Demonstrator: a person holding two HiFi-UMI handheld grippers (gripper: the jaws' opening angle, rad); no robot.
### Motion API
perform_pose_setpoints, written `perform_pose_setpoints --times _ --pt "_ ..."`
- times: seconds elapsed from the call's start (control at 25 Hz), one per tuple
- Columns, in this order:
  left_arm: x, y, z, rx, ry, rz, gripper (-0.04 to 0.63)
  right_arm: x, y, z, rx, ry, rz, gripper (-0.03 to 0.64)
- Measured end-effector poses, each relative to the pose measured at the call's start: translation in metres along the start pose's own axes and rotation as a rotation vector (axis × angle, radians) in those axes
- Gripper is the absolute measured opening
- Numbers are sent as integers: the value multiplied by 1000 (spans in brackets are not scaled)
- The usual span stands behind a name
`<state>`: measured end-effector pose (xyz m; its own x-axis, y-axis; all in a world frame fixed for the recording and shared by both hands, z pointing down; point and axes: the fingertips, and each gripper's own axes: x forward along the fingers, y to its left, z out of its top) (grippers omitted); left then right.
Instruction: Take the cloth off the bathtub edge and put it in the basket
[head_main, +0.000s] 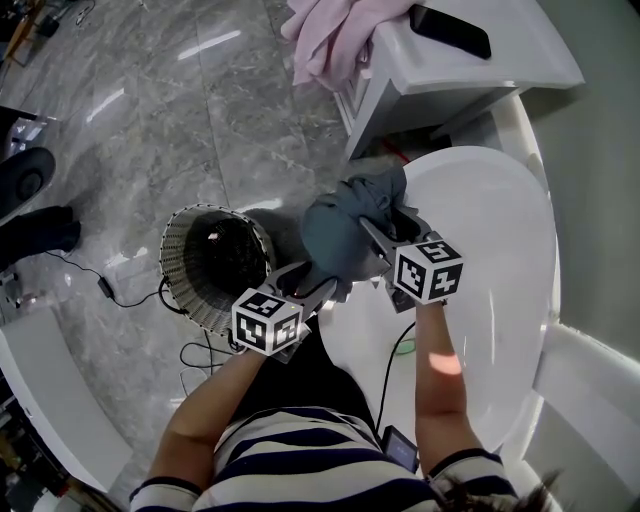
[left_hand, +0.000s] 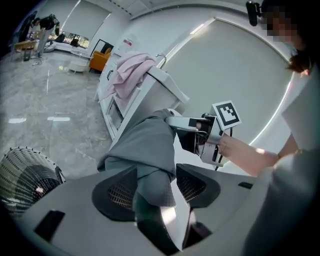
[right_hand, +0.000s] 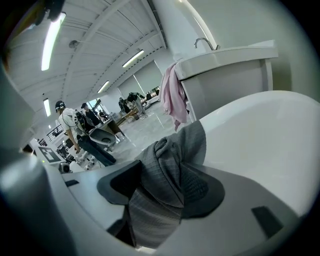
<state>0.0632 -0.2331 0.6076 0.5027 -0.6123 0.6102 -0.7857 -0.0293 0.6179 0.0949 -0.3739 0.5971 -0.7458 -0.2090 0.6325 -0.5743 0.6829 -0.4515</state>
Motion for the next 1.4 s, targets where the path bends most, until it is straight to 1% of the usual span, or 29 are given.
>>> perform_pose_setpoints --times 0.12,0.2,0.36,0.48,0.64,0.72,0.96,1.2,1.4 --pt "6 -4 -1 15 12 -9 241 -2 6 -5 5 -16 4 228" --pt "7 -6 -1 11 10 -12 242 -4 11 -9 2 -18 6 202" --pt "8 -11 0 -9 -5 -8 242 -7 24 -16 -39 -3 7 157" --pt "12 -13 -7 -7 12 11 242 -8 32 -24 -53 9 12 142" --pt "13 -7 -16 21 35 62 241 -9 42 -33 -83 30 30 130" --pt "12 -4 -18 26 37 68 225 -11 45 -35 -89 33 34 127" --pt "6 -3 -25 25 28 31 195 -17 56 -42 -75 30 31 121" --pt "-15 -9 -23 49 -19 10 130 -30 74 -40 -72 23 14 120" --pt "-46 -21 -10 78 -60 -50 101 -49 97 -26 -33 -29 -1 120"
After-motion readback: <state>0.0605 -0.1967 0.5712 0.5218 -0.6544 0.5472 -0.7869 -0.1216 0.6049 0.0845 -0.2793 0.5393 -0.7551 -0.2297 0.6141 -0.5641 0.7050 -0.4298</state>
